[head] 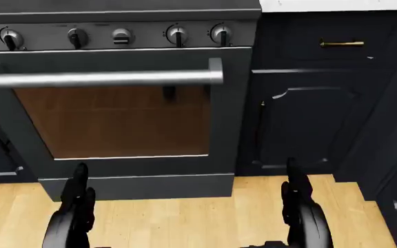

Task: Pick the bell pepper from the pan and place it in the bowl.

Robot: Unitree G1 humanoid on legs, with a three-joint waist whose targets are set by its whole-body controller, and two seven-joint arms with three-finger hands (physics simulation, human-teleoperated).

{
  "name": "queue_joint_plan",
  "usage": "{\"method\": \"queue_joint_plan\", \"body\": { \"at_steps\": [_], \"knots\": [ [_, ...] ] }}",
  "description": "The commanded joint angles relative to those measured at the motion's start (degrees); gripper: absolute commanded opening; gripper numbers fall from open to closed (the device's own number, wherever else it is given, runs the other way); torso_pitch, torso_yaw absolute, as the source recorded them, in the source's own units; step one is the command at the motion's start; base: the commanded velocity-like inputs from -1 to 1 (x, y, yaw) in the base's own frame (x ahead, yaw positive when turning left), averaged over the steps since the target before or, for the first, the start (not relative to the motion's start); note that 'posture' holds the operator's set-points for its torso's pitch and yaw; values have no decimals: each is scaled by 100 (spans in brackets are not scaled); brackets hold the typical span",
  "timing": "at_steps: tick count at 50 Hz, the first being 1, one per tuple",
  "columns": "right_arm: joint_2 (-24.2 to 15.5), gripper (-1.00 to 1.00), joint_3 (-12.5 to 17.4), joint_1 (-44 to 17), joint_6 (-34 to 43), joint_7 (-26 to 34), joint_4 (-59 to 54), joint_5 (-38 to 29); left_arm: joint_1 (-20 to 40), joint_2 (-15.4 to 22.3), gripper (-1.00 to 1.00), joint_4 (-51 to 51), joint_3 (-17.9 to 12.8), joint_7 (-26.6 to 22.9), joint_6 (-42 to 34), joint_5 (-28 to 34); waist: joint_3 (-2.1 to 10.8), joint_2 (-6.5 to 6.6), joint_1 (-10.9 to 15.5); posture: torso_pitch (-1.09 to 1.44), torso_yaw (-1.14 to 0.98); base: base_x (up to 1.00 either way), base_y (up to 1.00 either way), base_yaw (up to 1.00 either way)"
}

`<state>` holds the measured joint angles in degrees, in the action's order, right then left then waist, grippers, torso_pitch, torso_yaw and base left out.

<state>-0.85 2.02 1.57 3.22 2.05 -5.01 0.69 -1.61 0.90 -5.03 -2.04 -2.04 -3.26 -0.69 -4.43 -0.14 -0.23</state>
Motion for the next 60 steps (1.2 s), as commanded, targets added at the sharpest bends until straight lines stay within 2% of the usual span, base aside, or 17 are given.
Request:
{"method": "queue_joint_plan", "body": {
  "at_steps": [1,2,3,5,7,12,17,27,39,48,60],
  "knots": [
    [-114,100,91,-189,-227,55,701,35,195,68,100,1006,-32,-87,-75,-115,5,-45,-12,0,0,0,0,0],
    [-115,100,107,-174,-170,59,783,17,218,67,100,1121,-60,-100,-200,-153,216,-40,9,0,0,0,0,0],
    [-121,100,116,-174,-231,69,750,-22,248,76,100,1149,-78,-102,-224,-146,371,-1,31,0,0,0,0,0],
    [-111,100,154,-197,-289,61,672,-18,285,89,100,1146,-103,-96,-235,-114,120,-50,29,0,0,0,0,0],
    [-106,100,174,-208,-268,67,730,16,316,113,100,1212,-128,-115,-294,-90,394,-50,38,0,0,0,0,0],
    [-129,100,208,-211,-53,122,1010,99,384,167,100,1315,-214,-149,-333,-37,464,-28,47,0,0,0,0,0],
    [-228,100,363,-292,138,173,1342,112,433,249,100,1573,-329,-242,-282,5,488,-23,44,0,0,0,0,0],
    [-561,100,819,-766,774,339,2024,167,884,582,100,2292,-915,-250,-1117,-267,524,-24,43,0,0,0,0,0],
    [-1085,100,1231,-1627,2013,455,2844,406,1709,1374,100,3236,-1678,-204,-2412,-674,446,4,34,0,0,0,0,0],
    [-1683,100,1518,-2537,2831,549,3050,670,2100,1863,100,3327,-2021,-176,-2655,-811,396,18,31,0,0,0,0,0],
    [-2411,100,1779,-3264,3498,587,3054,1110,2619,2672,100,3196,-2473,-13,-2983,-1176,334,24,38,0,0,0,0,0]
  ]
}}
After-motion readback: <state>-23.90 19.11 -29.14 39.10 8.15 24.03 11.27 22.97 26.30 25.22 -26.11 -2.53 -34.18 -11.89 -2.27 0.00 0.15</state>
